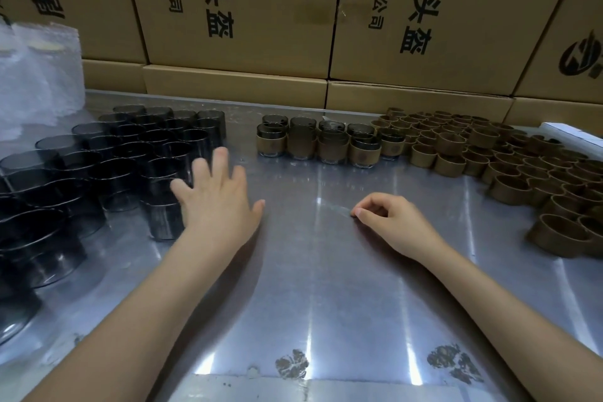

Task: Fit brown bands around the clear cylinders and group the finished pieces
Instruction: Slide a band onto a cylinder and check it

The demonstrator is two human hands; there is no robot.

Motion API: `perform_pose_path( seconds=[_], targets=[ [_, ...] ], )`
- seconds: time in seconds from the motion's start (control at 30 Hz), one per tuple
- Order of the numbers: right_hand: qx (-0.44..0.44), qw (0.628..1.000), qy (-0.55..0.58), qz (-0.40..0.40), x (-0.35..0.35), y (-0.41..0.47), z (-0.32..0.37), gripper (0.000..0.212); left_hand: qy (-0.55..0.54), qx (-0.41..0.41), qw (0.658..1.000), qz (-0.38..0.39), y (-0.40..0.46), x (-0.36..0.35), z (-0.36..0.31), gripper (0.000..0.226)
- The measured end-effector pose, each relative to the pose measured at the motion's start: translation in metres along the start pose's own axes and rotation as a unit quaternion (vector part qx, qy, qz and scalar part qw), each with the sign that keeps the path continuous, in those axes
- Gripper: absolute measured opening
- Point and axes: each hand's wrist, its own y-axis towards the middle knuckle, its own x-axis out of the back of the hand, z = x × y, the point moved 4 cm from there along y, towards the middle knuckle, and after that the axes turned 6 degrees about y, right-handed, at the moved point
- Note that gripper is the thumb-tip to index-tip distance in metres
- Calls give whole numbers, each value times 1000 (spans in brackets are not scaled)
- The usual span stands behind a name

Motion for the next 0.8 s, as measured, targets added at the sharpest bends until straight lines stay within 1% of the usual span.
perform_pose_path(
  seconds=[0.1, 0.2, 0.23, 0.3, 0.37, 0.4, 0.43, 0.47, 0.5, 0.53, 0.6, 0.7, 0.8],
  targets=[
    [-3, 1000, -1, 0, 0, 0, 0, 13, -17, -81, 996, -17, -11, 3, -28, 58],
    [-1, 1000, -4, -1, 0, 1, 0, 13, -72, -182, 979, -63, -23, 9, -53, 54],
    [2, 1000, -5, -1, 0, 1, 0, 12, -101, -219, 967, -86, -27, 13, -60, 52],
    [10, 1000, -4, 4, 0, 1, 2, 9, -171, -295, 932, -124, -36, 20, -73, 51],
    [15, 1000, -16, 21, -1, 1, 4, 2, -233, -351, 896, -138, -46, 25, -85, 54],
    [19, 998, -42, 34, -2, 1, 5, 11, -257, -365, 884, -140, -50, 24, -91, 56],
    [25, 996, -70, 51, -2, 0, 6, 24, -276, -370, 875, -145, -52, 23, -95, 59],
    [34, 994, -78, 66, -2, 0, 7, 35, -291, -367, 870, -152, -52, 21, -98, 62],
    [47, 993, -71, 79, -2, -1, 8, 42, -305, -358, 869, -156, -51, 19, -100, 65],
    [60, 992, -65, 90, -2, -2, 10, 47, -322, -343, 869, -153, -48, 17, -100, 68],
    [69, 988, -97, 101, -4, -2, 11, 54, -349, -309, 876, -129, -40, 15, -100, 71],
    [63, 986, -126, 94, -8, 1, 12, 57, -354, -284, 884, -115, -33, 14, -108, 72],
    [64, 989, -104, 77, -10, 3, 13, 48, -360, -302, 875, -119, -33, 17, -119, 67]
  ],
)
